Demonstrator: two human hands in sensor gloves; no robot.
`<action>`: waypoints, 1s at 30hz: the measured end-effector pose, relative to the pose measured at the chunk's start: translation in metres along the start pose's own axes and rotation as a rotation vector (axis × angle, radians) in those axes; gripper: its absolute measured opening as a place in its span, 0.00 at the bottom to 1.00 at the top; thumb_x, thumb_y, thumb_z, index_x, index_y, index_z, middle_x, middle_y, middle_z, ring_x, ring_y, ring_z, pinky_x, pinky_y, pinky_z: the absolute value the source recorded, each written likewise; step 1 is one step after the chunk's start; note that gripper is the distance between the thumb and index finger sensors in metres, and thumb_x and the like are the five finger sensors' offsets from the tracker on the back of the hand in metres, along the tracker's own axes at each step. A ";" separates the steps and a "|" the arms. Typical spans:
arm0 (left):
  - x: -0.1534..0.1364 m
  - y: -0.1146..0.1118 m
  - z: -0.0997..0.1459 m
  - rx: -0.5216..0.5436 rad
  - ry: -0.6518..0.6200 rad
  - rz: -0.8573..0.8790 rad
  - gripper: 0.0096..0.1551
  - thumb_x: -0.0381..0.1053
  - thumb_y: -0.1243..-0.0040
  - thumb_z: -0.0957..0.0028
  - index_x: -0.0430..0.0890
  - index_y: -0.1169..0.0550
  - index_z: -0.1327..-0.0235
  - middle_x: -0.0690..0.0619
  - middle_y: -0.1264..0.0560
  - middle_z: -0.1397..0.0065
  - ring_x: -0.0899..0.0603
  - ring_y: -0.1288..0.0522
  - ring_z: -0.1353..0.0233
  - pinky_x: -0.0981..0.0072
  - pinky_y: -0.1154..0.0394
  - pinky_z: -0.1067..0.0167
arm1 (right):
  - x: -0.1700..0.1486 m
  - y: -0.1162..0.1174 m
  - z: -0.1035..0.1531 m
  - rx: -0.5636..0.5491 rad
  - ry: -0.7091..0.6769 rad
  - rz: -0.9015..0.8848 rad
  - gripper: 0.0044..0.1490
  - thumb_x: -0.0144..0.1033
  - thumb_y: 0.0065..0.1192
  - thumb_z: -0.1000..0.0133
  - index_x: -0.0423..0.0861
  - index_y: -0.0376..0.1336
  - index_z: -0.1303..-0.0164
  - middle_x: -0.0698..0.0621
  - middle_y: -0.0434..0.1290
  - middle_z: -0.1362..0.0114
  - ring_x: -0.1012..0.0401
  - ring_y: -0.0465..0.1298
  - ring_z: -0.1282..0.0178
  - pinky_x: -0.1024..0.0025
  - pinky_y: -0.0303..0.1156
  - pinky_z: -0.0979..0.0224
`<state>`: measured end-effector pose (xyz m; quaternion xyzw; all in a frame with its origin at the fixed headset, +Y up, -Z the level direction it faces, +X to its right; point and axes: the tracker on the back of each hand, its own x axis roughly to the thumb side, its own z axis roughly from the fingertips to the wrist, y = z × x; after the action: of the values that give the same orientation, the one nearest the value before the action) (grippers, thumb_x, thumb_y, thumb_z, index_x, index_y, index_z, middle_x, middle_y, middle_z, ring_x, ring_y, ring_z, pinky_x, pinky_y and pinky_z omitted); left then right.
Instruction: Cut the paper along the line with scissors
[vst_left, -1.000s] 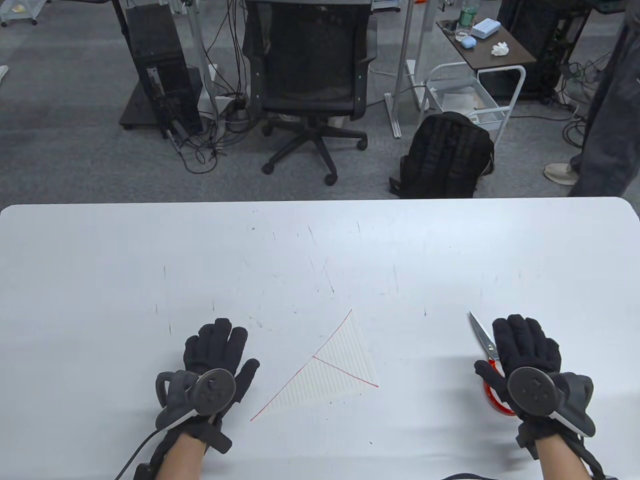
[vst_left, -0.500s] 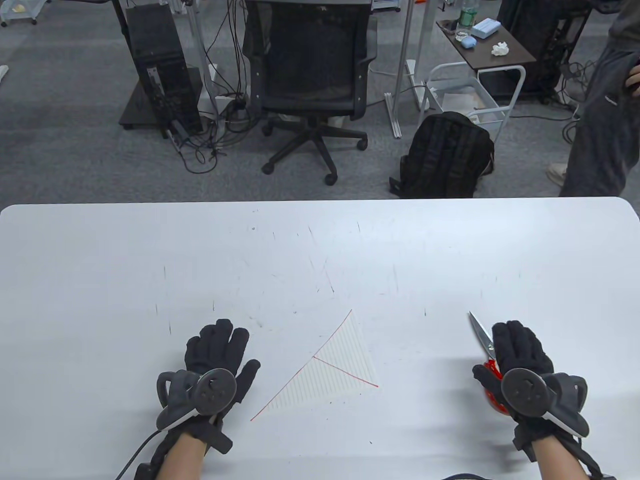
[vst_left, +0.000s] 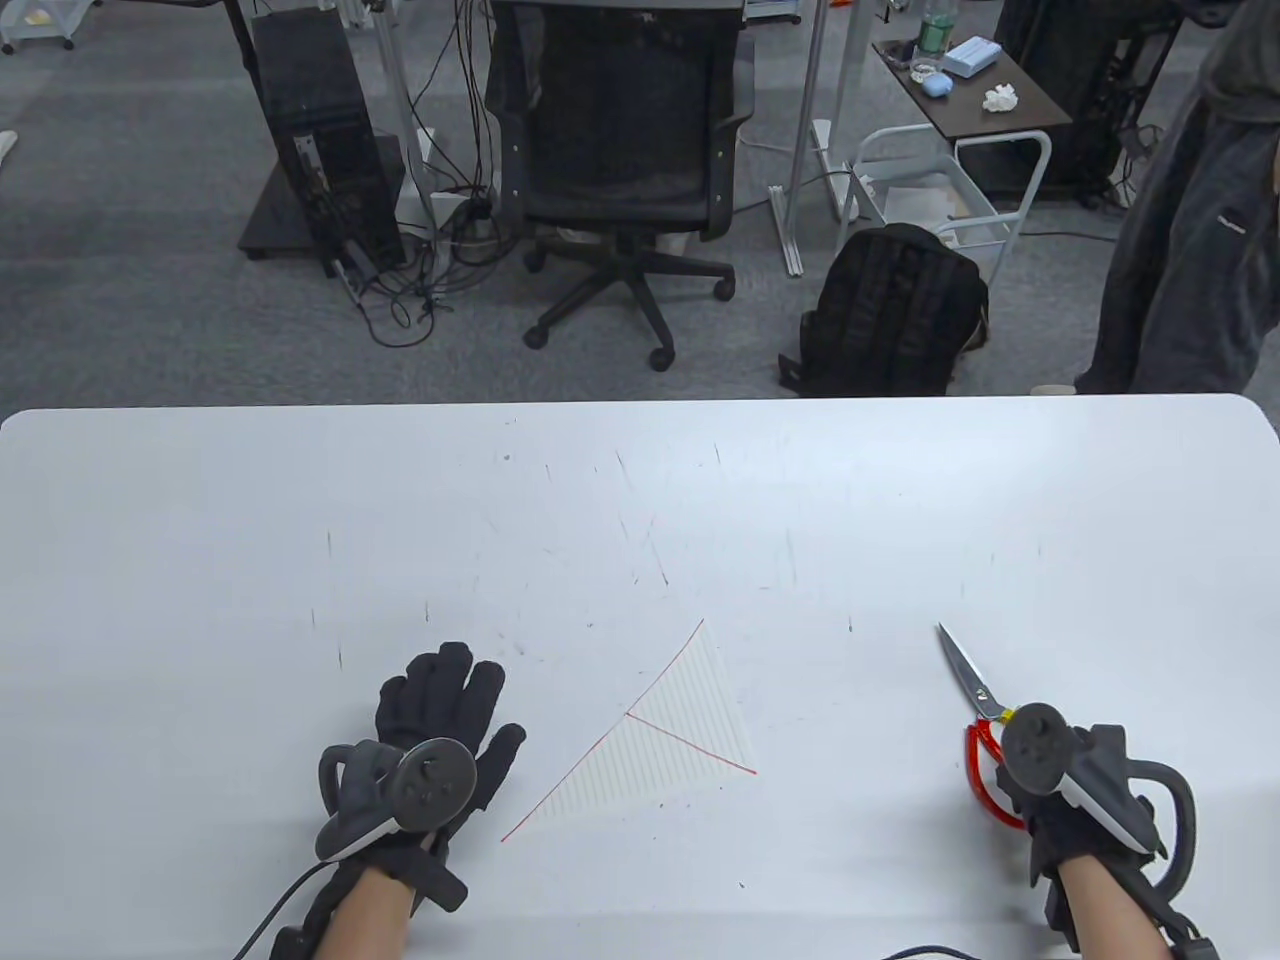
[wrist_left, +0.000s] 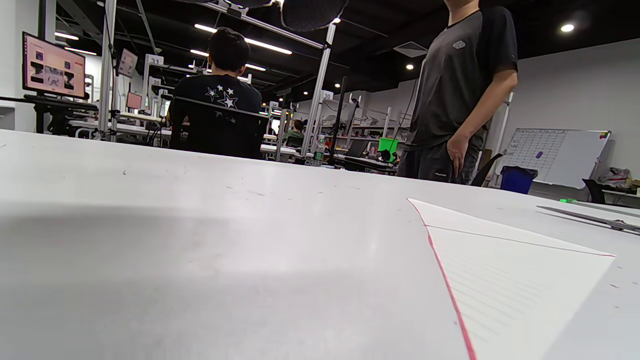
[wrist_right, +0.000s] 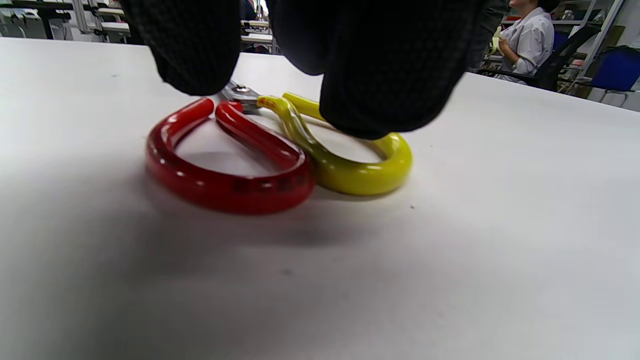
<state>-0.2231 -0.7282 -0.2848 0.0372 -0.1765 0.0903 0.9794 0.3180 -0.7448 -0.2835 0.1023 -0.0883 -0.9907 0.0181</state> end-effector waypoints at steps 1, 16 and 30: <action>0.000 0.000 0.000 0.000 0.000 -0.002 0.41 0.64 0.64 0.31 0.40 0.43 0.13 0.33 0.53 0.13 0.23 0.53 0.17 0.24 0.53 0.26 | 0.000 0.002 -0.001 0.011 0.002 0.005 0.44 0.43 0.63 0.40 0.24 0.57 0.27 0.24 0.64 0.32 0.44 0.77 0.43 0.63 0.81 0.44; 0.001 -0.001 -0.001 -0.010 0.003 -0.009 0.41 0.64 0.64 0.31 0.40 0.42 0.13 0.33 0.53 0.13 0.23 0.53 0.17 0.24 0.53 0.26 | 0.006 0.015 -0.032 0.211 0.079 0.075 0.47 0.49 0.60 0.43 0.26 0.57 0.27 0.24 0.62 0.32 0.43 0.73 0.46 0.63 0.77 0.44; 0.000 -0.002 -0.002 -0.025 0.011 0.010 0.40 0.61 0.63 0.31 0.39 0.42 0.14 0.33 0.52 0.13 0.23 0.53 0.17 0.24 0.52 0.26 | 0.006 0.011 -0.048 0.182 0.144 0.073 0.37 0.45 0.64 0.47 0.31 0.64 0.38 0.29 0.68 0.40 0.48 0.78 0.52 0.64 0.78 0.48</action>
<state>-0.2223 -0.7300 -0.2866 0.0238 -0.1722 0.0931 0.9804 0.3225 -0.7636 -0.3287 0.1709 -0.1800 -0.9674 0.0511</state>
